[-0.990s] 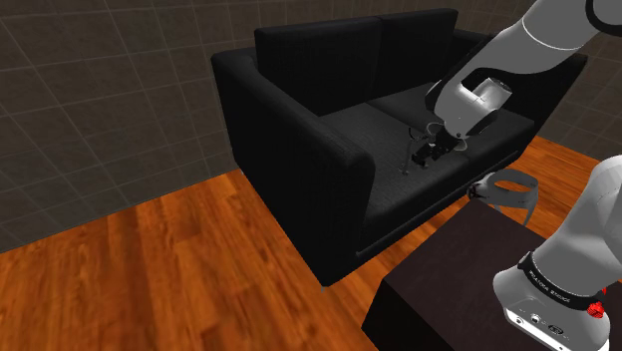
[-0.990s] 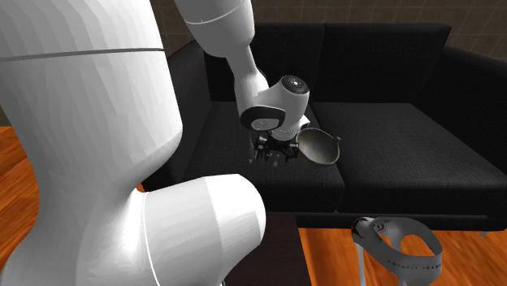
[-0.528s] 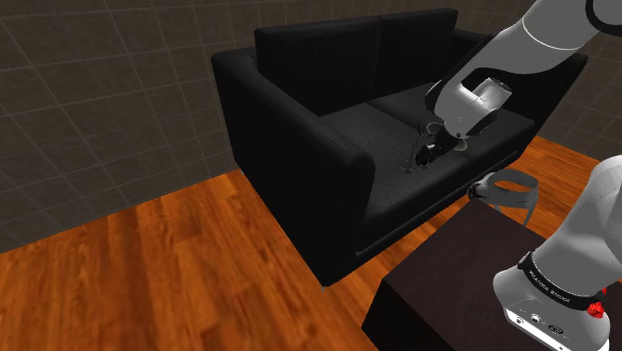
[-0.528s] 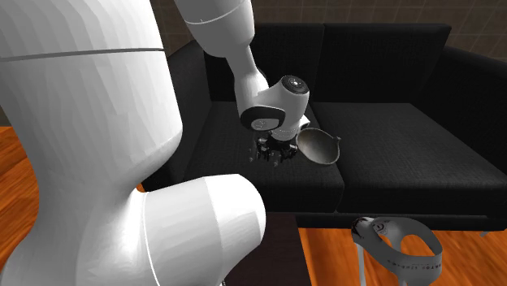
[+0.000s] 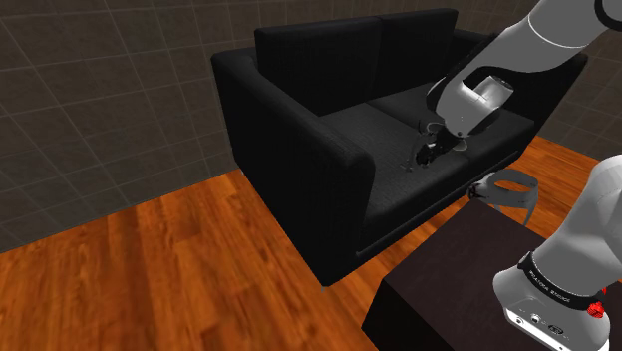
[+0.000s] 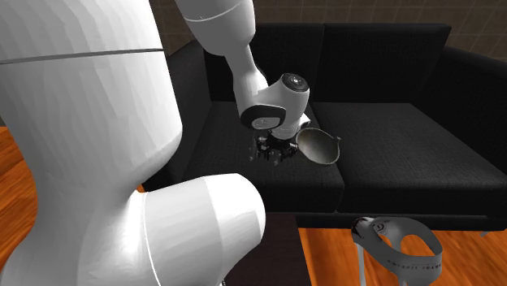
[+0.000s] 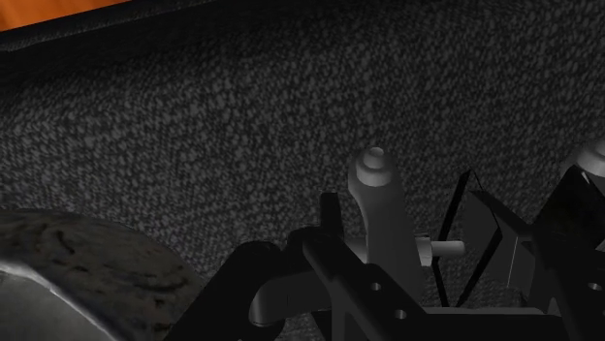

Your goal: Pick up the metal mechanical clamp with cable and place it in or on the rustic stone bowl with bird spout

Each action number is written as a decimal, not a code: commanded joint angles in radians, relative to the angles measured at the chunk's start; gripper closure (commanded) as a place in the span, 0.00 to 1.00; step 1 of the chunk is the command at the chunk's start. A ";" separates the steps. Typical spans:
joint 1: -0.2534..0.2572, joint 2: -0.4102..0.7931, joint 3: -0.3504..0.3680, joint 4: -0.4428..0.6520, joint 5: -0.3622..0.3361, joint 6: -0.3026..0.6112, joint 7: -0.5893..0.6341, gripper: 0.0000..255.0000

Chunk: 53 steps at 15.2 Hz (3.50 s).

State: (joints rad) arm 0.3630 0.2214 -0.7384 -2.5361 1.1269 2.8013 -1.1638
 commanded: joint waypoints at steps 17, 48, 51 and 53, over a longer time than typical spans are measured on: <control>-0.024 -0.390 -0.093 -0.087 -0.926 -0.046 0.722 1.00; -0.128 -0.020 -0.311 0.344 -0.470 -0.427 0.148 1.00; -0.222 0.065 -0.250 0.389 -0.379 -0.451 0.066 1.00; -0.232 0.076 -0.239 0.387 -0.363 -0.446 0.054 1.00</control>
State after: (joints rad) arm 0.1427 0.2854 -0.9859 -2.1529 0.7480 2.3564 -1.0963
